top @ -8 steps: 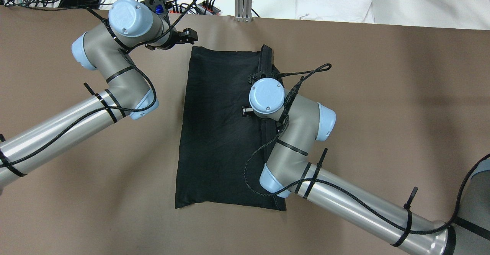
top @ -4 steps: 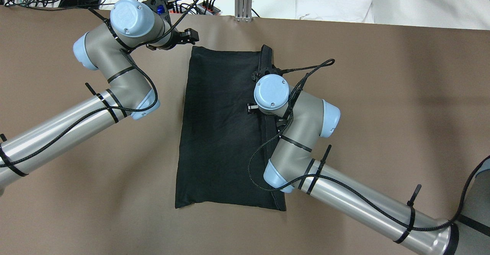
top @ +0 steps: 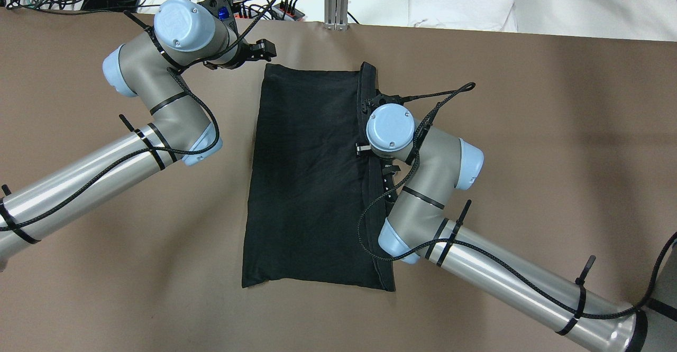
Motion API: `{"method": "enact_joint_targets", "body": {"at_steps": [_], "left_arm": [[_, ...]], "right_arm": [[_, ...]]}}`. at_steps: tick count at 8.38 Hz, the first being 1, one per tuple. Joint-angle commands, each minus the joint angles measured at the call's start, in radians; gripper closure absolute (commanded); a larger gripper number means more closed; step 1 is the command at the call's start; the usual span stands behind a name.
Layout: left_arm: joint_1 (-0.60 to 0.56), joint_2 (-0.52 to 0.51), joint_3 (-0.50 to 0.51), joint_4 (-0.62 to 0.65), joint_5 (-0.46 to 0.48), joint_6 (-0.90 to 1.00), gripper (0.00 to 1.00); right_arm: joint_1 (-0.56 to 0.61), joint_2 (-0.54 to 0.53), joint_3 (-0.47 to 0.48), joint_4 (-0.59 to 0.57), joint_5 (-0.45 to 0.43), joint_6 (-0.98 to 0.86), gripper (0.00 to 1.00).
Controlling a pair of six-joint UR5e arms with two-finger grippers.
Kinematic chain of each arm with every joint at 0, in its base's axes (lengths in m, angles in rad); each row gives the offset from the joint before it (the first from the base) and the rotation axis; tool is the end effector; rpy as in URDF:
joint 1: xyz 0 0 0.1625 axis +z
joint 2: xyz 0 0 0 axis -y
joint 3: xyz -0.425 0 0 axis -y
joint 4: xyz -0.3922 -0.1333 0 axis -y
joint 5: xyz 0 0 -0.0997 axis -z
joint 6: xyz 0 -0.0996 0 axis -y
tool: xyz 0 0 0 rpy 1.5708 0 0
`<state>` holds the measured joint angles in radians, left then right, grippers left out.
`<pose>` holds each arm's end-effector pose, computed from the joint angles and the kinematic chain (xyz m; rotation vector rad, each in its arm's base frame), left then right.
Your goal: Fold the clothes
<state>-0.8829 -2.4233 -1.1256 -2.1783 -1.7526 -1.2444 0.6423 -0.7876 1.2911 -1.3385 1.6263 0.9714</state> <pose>0.4290 -0.7036 0.2538 0.4421 0.9339 -0.4144 -0.5513 -0.5720 0.2813 0.3848 -0.6291 0.0205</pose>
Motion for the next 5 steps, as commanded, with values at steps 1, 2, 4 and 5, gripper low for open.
{"method": "enact_joint_targets", "body": {"at_steps": [1, 2, 4, 5], "left_arm": [[0.001, 0.001, -0.003, -0.002, 0.007, -0.010, 0.00], [0.015, 0.001, -0.006, -0.002, 0.011, -0.012, 0.00], [0.021, 0.001, -0.007, -0.002, 0.022, -0.015, 0.00], [0.021, 0.001, -0.007, -0.002, 0.022, -0.024, 0.00]], "right_arm": [[0.057, -0.051, 0.010, 0.013, 0.014, -0.071, 0.06], [0.074, -0.064, 0.011, 0.013, 0.021, -0.095, 0.06], [0.100, -0.074, 0.022, 0.013, 0.058, -0.128, 0.06], [0.105, -0.082, 0.027, 0.013, 0.060, -0.128, 0.06]]}}
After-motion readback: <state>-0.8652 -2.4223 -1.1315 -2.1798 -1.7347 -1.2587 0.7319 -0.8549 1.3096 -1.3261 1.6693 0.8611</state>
